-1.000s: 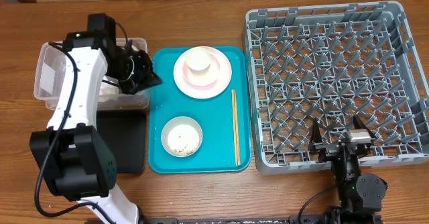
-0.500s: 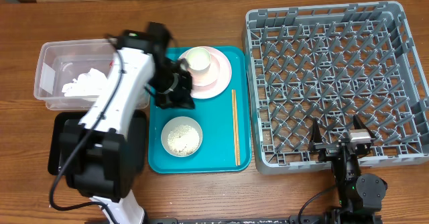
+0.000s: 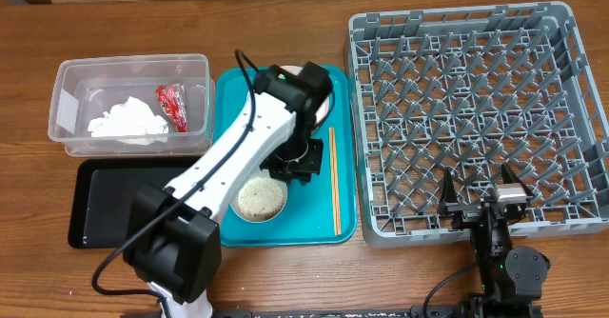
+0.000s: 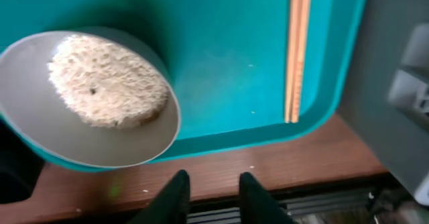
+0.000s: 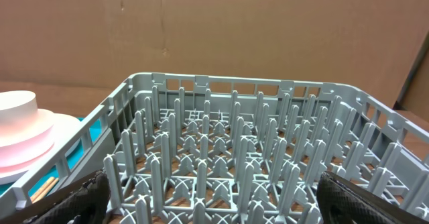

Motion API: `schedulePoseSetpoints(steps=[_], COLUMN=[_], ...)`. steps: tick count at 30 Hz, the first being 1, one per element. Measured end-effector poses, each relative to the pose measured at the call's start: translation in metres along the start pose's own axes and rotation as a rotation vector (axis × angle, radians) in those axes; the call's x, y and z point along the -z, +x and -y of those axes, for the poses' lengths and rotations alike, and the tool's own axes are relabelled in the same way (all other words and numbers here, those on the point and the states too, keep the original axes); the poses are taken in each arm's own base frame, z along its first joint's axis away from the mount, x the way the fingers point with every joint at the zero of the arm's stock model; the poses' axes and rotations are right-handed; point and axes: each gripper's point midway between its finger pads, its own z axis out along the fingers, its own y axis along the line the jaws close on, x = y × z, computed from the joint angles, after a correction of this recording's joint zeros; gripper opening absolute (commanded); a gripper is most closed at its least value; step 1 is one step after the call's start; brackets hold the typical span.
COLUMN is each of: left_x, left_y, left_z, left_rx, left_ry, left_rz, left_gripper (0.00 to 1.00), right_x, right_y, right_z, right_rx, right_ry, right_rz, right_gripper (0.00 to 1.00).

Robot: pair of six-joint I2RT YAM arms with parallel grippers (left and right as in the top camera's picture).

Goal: Sort waste into correct bins and load items into the dishwasher
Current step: 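Move the left gripper to the rim of the rice bowl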

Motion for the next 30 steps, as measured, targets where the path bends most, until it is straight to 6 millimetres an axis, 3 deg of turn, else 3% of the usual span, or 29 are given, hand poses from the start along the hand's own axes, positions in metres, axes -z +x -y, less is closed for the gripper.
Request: schedulePoseSetpoints(steps=[14, 30], left_x=[-0.001, -0.052], left_y=[-0.013, -0.011], left_z=[-0.008, -0.018], left_rx=[0.096, 0.123], left_ry=[-0.078, -0.093], left_rz=[0.081, 0.062], left_gripper=[0.25, 0.26], right_x=[0.0, 0.0], right_y=[0.0, 0.0], right_z=[0.0, 0.0], right_rx=[0.0, 0.0], right_ry=[0.0, 0.0], right_rz=[0.0, 0.0], right_gripper=[1.0, 1.0])
